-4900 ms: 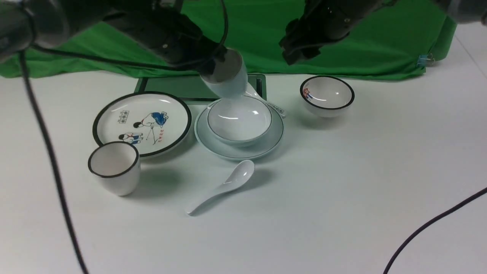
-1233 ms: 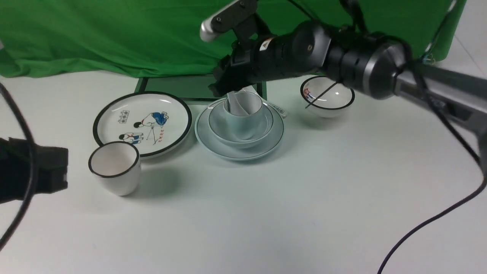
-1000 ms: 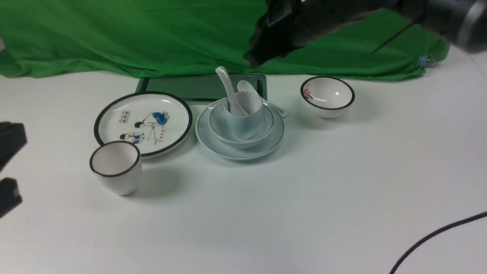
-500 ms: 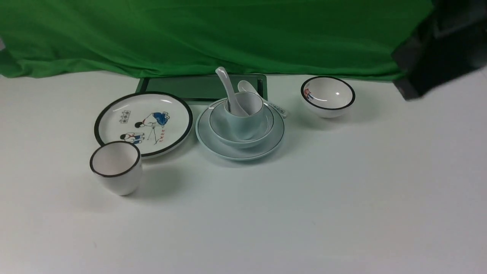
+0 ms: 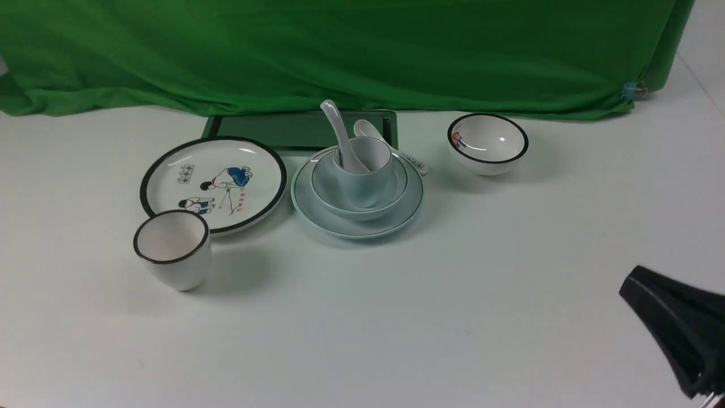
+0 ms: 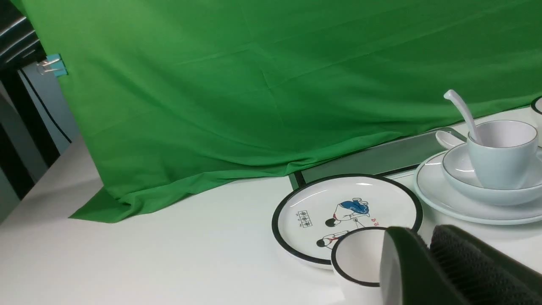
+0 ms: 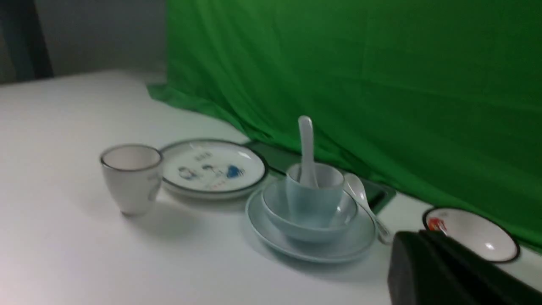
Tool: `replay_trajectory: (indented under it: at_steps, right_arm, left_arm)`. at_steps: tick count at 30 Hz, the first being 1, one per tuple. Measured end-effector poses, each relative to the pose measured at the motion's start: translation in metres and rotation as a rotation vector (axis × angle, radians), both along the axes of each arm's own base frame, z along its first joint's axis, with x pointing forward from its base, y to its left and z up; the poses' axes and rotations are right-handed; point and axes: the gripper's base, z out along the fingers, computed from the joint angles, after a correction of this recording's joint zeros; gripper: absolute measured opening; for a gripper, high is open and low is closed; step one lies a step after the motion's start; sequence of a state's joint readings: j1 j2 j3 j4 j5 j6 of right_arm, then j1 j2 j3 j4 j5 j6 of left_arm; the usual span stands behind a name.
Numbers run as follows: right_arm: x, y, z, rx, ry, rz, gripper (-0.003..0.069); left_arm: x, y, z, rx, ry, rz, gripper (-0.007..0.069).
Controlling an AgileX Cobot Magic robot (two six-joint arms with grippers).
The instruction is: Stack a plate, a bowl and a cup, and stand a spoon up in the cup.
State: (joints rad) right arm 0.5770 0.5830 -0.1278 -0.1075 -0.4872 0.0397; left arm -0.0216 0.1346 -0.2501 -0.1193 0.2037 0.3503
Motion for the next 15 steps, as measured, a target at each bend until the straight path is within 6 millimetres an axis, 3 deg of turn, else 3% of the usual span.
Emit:
replay_trajectory:
  at_steps: [1, 5, 9, 11, 15]
  right_arm:
    - [0.0, 0.0, 0.001, 0.008, -0.008, 0.002, 0.0017]
    - [-0.01, -0.005, -0.032, 0.005, 0.031, 0.018, 0.0025]
    - [-0.007, -0.011, -0.042, -0.017, 0.125, -0.054, 0.0013]
    - [-0.007, -0.015, -0.043, 0.003, 0.153, -0.099, 0.001]
    - [-0.009, -0.029, -0.035, -0.048, 0.026, -0.206, 0.001]
  left_arm:
    - [0.0, 0.0, 0.0, 0.0, 0.0, 0.0, 0.0031]
    - [0.0, 0.0, 0.0, 0.003, 0.002, 0.0, 0.0034]
    - [0.0, 0.0, 0.0, 0.007, 0.003, 0.001, 0.0038]
    - [0.0, 0.0, 0.0, 0.02, 0.003, 0.004, 0.0039]
    - [0.0, 0.001, -0.001, 0.045, 0.006, 0.008, 0.0043]
